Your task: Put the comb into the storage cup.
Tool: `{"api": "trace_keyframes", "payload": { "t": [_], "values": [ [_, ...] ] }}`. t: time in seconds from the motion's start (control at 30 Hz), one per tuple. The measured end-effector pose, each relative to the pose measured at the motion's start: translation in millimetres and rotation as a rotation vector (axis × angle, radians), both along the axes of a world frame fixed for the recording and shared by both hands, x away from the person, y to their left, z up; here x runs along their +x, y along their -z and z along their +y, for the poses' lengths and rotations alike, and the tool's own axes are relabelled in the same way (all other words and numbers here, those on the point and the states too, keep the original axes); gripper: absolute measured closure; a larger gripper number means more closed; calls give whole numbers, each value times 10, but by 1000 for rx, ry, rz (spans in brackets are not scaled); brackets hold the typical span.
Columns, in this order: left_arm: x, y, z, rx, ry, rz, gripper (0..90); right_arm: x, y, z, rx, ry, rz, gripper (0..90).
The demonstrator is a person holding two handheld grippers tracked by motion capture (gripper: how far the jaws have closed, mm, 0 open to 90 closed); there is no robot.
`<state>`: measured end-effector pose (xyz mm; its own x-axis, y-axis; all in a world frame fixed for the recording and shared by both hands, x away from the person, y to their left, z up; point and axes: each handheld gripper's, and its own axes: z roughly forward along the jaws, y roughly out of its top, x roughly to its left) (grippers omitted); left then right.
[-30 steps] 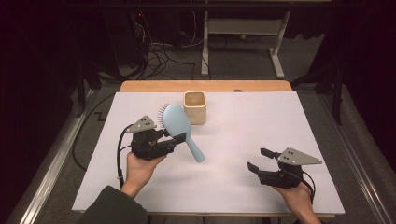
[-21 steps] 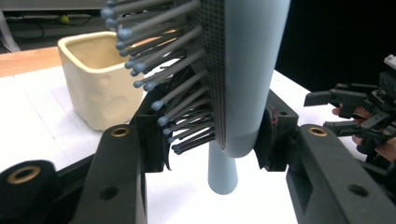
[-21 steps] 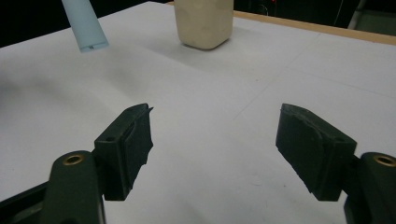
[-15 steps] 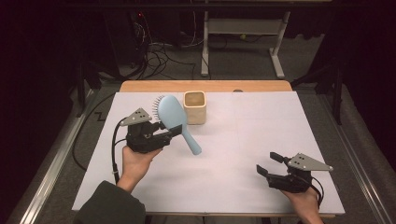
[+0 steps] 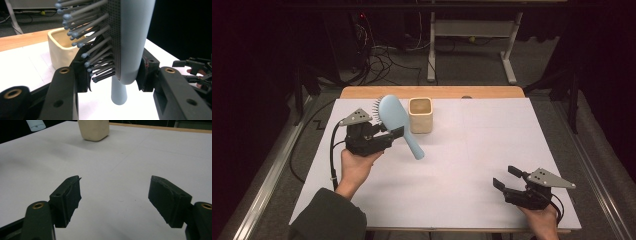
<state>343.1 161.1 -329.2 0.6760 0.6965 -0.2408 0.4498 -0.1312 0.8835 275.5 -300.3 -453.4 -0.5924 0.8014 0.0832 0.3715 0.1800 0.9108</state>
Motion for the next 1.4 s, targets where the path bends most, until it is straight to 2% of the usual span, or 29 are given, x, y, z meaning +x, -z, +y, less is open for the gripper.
{"api": "trace_keyframes", "payload": {
  "t": [0.1,0.2,0.3,0.6,1.03,1.4],
  "values": [
    [20,-41,-2,11,-7,-10,541,-13,11,-23,7,7,-5,261],
    [52,-69,11,-6,-10,-10,541,-22,22,-35,10,11,0,260],
    [101,-82,28,-1,-23,-4,541,-21,32,-32,4,13,3,260],
    [230,-180,-4,34,-45,-13,541,-22,29,-40,10,21,-1,258],
    [388,-266,-86,35,-53,-14,541,-17,35,-26,16,15,1,255],
    [526,-323,-96,29,-85,-10,541,-18,33,-29,21,13,-1,255]
  ]
}}
